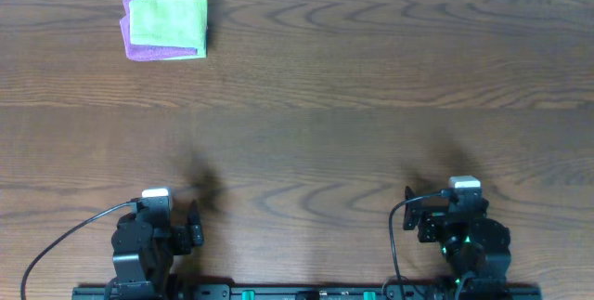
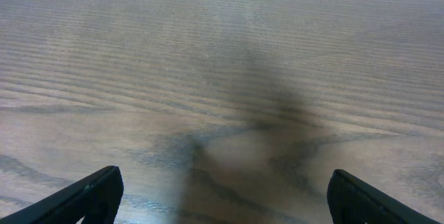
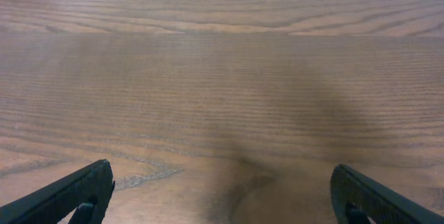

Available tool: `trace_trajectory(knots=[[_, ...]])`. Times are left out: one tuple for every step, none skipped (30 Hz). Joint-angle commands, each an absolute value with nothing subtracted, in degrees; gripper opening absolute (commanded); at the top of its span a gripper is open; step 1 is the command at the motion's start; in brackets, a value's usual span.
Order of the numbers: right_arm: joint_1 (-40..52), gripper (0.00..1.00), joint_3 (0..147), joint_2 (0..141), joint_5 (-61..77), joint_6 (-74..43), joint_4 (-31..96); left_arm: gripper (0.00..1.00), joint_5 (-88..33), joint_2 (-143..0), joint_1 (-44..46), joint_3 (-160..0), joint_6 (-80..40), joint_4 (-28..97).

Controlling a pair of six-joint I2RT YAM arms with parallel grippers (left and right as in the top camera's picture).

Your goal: Fold the cloth

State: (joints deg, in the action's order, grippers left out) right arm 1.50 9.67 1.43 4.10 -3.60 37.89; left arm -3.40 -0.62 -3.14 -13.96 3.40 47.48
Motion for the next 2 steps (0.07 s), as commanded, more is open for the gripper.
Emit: trace_trajectory(knots=[[1.15, 0.99, 9.02, 0.86, 4.91, -2.7, 38.24, 0.95, -0.89, -0.21, -2.81, -13.21, 4.73, 50.98], [1.15, 0.99, 9.02, 0.86, 4.91, -2.7, 38.24, 0.95, -0.89, -0.21, -2.81, -13.21, 4.73, 50.98]])
